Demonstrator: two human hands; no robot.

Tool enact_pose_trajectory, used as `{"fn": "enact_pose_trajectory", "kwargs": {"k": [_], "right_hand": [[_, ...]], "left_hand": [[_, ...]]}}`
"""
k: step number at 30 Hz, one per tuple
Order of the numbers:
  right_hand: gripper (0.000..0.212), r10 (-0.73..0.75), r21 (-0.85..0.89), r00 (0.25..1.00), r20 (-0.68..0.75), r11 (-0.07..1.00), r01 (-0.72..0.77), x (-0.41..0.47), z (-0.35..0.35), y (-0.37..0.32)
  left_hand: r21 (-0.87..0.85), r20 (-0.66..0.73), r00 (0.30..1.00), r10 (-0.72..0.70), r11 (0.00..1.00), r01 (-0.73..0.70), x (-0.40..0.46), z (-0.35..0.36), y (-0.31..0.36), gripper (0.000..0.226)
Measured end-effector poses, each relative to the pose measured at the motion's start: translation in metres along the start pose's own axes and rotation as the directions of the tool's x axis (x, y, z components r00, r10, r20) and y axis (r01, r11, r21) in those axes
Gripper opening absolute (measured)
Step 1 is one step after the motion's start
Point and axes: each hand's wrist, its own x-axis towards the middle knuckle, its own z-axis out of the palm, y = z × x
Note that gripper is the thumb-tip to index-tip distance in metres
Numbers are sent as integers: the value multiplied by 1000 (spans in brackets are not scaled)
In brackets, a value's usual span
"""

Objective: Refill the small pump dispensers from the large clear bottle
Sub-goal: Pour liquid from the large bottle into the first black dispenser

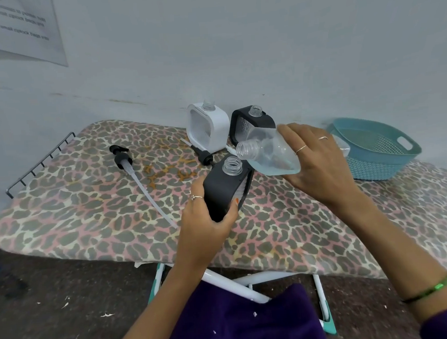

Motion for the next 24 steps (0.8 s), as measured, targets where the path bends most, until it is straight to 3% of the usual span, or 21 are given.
{"fn": "enact_pose_trajectory", "kwargs": {"k": [24], "right_hand": [[74,-29,-21,999,20,999,29,5,-2,2]], "left_hand": [[-33,1,1000,9,999,-9,-1,-1,1,52]]}}
